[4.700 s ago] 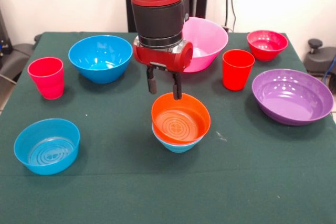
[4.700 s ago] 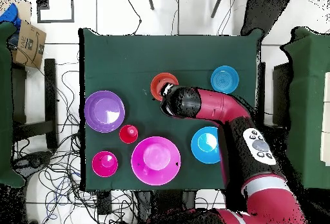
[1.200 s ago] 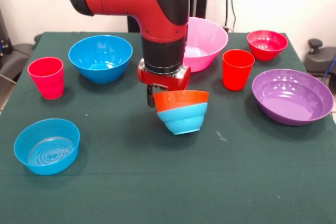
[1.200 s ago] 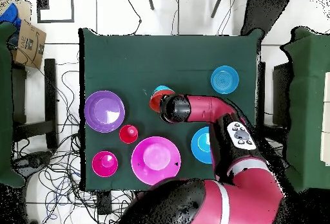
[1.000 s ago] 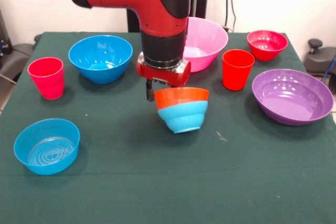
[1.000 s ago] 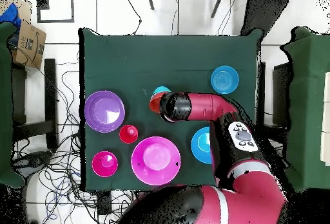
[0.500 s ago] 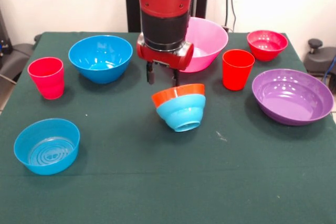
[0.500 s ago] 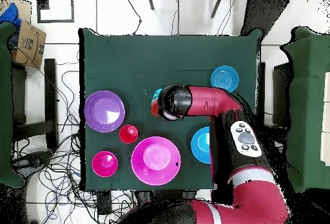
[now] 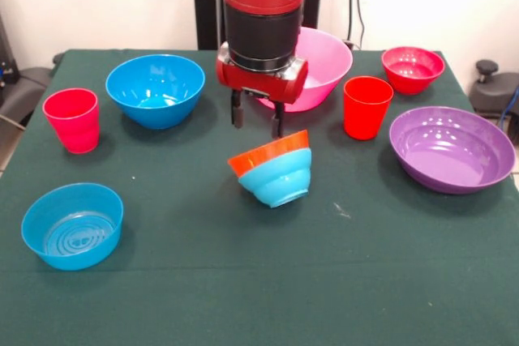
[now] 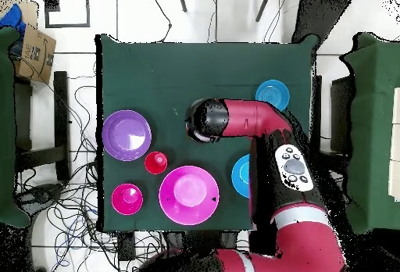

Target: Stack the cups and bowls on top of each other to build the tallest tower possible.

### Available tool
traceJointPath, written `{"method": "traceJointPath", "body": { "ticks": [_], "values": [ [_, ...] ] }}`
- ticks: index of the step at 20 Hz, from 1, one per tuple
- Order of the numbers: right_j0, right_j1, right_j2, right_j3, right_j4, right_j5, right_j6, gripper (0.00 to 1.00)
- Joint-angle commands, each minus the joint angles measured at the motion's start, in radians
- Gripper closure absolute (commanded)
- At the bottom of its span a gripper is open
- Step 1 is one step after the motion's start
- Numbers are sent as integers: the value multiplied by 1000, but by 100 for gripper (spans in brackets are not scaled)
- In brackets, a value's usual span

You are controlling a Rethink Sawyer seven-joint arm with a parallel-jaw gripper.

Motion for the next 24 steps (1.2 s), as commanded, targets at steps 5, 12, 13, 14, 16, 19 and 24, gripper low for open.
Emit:
{"method": "traceJointPath", "body": {
  "ticks": [5,12,13,14,16,19,24],
  "values": [
    [68,36,-3,-11,26,-105,143,0],
    [81,53,-30,45,53,-256,209,0],
    [78,52,-30,55,60,-270,208,0],
    [79,50,-30,65,68,-281,209,0],
    [85,49,-37,76,82,-310,212,0],
    [107,51,-60,82,107,-336,222,0],
    [109,57,-69,93,141,-349,191,0]
  ]
}}
